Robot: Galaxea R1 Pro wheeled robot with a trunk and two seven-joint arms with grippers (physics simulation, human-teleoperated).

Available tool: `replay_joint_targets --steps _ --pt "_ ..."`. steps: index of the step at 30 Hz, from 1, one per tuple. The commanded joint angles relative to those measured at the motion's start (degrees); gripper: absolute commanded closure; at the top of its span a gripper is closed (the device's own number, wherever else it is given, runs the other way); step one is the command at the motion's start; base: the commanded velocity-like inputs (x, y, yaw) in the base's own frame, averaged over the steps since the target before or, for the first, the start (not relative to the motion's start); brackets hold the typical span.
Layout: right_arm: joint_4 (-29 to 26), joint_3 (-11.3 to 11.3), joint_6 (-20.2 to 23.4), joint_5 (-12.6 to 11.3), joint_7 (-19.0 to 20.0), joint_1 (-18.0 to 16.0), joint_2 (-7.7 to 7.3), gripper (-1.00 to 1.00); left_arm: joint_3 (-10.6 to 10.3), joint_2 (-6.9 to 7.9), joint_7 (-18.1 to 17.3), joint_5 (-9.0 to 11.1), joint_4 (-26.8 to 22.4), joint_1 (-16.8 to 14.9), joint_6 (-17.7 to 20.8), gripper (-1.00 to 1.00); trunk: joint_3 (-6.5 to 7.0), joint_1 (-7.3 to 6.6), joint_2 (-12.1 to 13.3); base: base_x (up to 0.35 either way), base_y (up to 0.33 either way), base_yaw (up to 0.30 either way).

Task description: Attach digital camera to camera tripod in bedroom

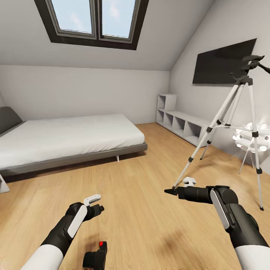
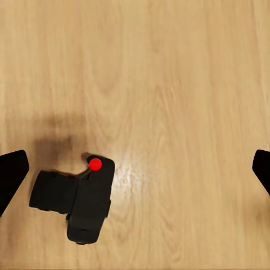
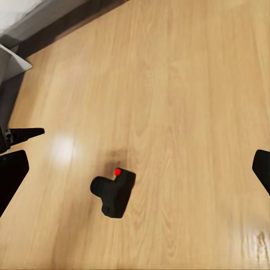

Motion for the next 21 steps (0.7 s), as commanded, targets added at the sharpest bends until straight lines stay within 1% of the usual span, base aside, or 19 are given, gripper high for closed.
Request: replay_joint_targets --steps 1,21 --pt "0.0 0.0 0.4 -0.2 0.0 0.0 0.01 -1.0 -0.2 0.07 0.6 0.6 -0.1 0.0 0.0 -1.0 -0.29 0.01 0.0 0.0 0.0 0.0" --pt "0.0 0.0 0.4 -0.3 0.1 0.0 0.05 -1.0 -0.3 0.07 0.6 0.6 0.0 0.0 -0.2 -1.0 -4.72 0.53 -0.3 0.0 0.0 0.0"
